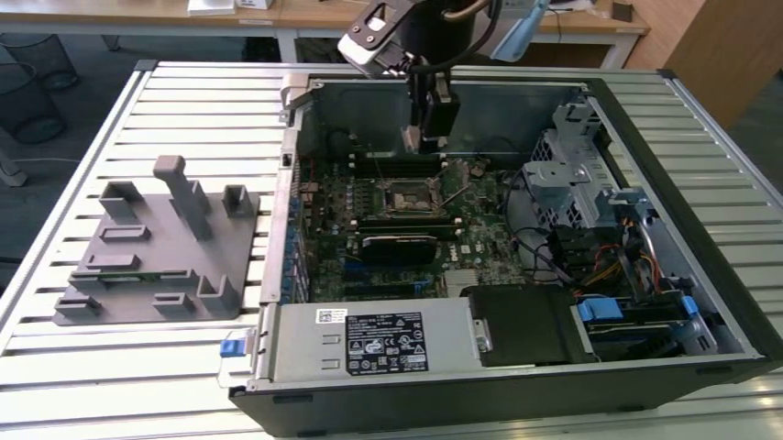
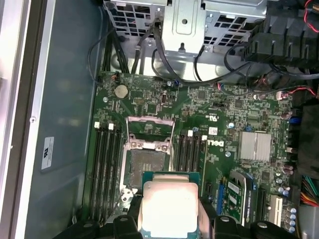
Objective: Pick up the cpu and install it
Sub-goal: 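Place the cpu into insertion slot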
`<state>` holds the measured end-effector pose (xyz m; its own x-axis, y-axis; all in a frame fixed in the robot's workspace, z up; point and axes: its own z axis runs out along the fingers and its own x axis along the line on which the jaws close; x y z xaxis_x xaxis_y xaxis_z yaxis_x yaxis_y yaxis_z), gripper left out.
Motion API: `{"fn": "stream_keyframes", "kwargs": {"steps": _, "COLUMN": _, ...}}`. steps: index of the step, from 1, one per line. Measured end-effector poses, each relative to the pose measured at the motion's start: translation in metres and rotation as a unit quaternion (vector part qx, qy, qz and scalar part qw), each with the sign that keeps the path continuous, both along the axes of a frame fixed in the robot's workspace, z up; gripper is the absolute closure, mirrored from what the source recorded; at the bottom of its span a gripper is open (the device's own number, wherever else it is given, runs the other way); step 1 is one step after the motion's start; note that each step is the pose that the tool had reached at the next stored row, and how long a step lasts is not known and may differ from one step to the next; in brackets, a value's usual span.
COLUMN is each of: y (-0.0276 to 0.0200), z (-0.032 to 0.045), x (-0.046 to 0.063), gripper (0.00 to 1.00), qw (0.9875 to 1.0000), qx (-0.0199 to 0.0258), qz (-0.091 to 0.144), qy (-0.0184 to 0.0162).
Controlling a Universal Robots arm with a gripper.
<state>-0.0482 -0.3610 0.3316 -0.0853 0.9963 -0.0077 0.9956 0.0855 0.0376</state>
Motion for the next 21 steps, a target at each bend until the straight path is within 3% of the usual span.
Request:
{"fn": "stream_keyframes", "kwargs": {"steps": 13, "y": 0.0142, "z": -0.023, "x": 0.0, "gripper": 0.47, "qw": 0.9999, "qx": 0.0004, "qz": -0.01, "qy": 0.0001}}
{"fn": "stream_keyframes", "kwargs": {"steps": 21, "y": 0.0149, "z": -0.0374, "x": 0.0, "gripper": 0.47, "qw": 0.9999, "qx": 0.0003, "qz": -0.013, "qy": 0.0009}}
